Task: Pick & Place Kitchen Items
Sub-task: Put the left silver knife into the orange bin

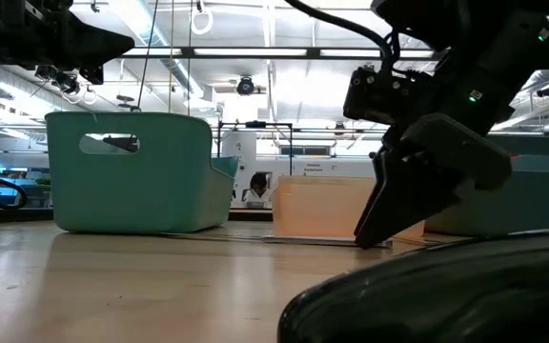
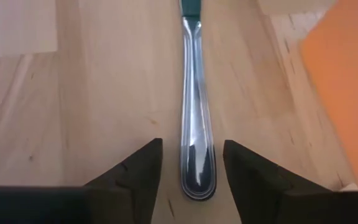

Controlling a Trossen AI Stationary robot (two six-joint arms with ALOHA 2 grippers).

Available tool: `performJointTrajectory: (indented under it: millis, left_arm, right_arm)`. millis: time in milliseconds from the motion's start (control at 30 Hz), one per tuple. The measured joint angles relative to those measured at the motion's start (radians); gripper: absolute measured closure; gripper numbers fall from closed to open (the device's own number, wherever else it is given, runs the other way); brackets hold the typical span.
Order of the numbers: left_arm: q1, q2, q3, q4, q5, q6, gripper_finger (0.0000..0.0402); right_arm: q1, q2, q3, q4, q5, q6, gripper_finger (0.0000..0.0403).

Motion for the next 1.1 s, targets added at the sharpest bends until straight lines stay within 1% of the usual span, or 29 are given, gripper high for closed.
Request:
performJointTrajectory:
  millis: [200,333,433,533,633,700,900,1000,1100]
  left_arm:
    - [0.0,0.0,0.0,0.0,0.001,-0.012,0.0385]
    - [0.0,0.0,0.0,0.001,0.001,-0.012,0.0386]
    - [0.0,0.0,0.0,0.01,0.001,-0.012,0.0386]
    - [0.0,0.0,0.0,0.027,0.018,-0.019,0.0385]
    - [0.0,0.0,0.0,0.059,0.095,-0.023,0.0386]
    - [0.0,0.0,0.0,0.076,0.133,-0.021,0.0386]
    - [0.0,0.008,0.0,0.112,0.189,-0.079,0.0386]
    - [-0.011,0.04,0.001,0.111,0.217,-0.115,0.0386]
    - [-0.052,0.095,0.001,0.144,0.238,-0.127,0.0386]
  right_arm:
    - [-0.006,-0.001,0.0,-0.008,-0.049,-0.021,0.0268]
    - [-0.006,-0.001,0.001,-0.009,-0.061,-0.024,0.0303]
    - [-0.006,-0.001,0.001,-0.019,-0.077,-0.025,0.0319]
    - [-0.003,-0.002,0.001,-0.027,-0.109,-0.022,0.0322]
    - [0.009,-0.002,0.001,-0.028,-0.135,-0.02,0.0314]
    - [0.019,-0.002,0.001,-0.028,-0.143,-0.019,0.0313]
    - [0.056,0.0,0.0,-0.02,-0.15,0.0,0.0316]
    - [0.07,0.0,-0.001,-0.02,-0.149,0.013,0.0317]
    - [0.08,0.001,-0.001,-0.021,-0.137,0.021,0.0317]
